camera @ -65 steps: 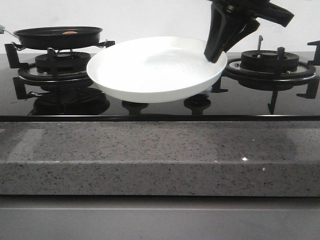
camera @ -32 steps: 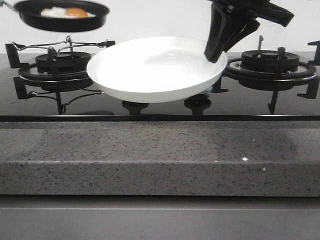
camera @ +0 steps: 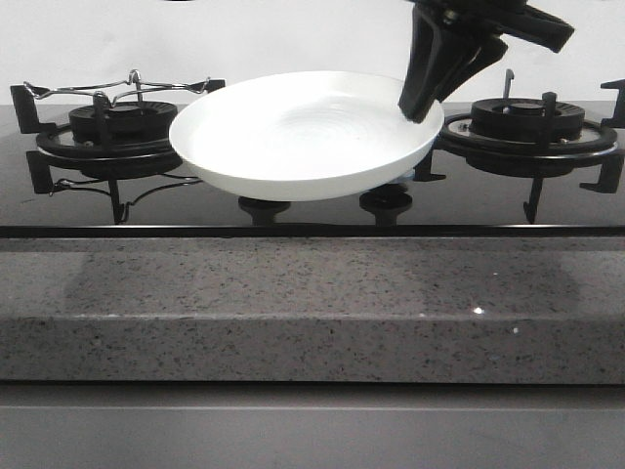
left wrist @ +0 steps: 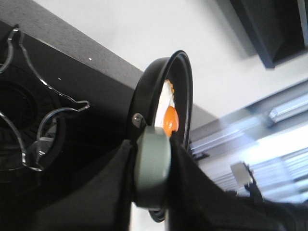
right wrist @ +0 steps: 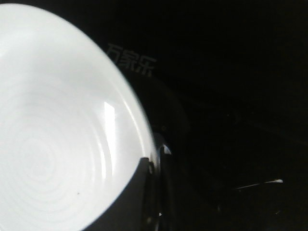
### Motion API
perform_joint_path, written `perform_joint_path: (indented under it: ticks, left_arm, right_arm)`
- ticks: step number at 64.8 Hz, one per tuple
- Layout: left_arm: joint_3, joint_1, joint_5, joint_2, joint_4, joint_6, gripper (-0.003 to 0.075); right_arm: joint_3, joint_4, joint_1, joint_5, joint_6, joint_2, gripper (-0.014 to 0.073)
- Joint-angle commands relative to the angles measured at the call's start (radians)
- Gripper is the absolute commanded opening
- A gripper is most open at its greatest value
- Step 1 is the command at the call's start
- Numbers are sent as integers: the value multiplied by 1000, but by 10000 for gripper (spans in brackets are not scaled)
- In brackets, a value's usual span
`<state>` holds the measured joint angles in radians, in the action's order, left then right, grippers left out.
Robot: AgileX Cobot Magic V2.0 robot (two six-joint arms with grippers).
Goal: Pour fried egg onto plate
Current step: 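Lift the black pan with the left gripper and tilt it over the plate, then tip the pan further with the left gripper, sliding the egg onto the plate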
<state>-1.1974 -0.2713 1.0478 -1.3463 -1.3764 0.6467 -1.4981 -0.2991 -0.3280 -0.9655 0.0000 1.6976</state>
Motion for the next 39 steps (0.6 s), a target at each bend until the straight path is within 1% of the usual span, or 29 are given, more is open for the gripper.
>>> perform_joint_path:
  ticks: [1,4,7,21,27,34,39]
  left_arm:
    - [-25,71,-52,72,-26,1,-20]
    - [-25,108,-82,89,15,1,-19]
    - [-25,161,-125,118,89,1,-19]
    - [-25,299,-323,235,293,1,-19]
    - [-25,338,-375,272,334,18,-19]
    - [-25,386,-430,291,335,73,-19]
    - [-25,437,-476,292,333,80,-19]
  right_arm:
    - [-21,-24,1,37,-8,-46,-58]
    - [-21,-24,1,37,-8,-46,-58]
    - [-21,-24,1,37,-8,-46,-58]
    - [-21,-24,1,37,-8,-46,-58]
    - [-21,-24,1,37,-8,-46,-58]
    - [-21,-24,1,37,-8,-46,-58]
    - [-21,-24,1,37,-8,-46,-58]
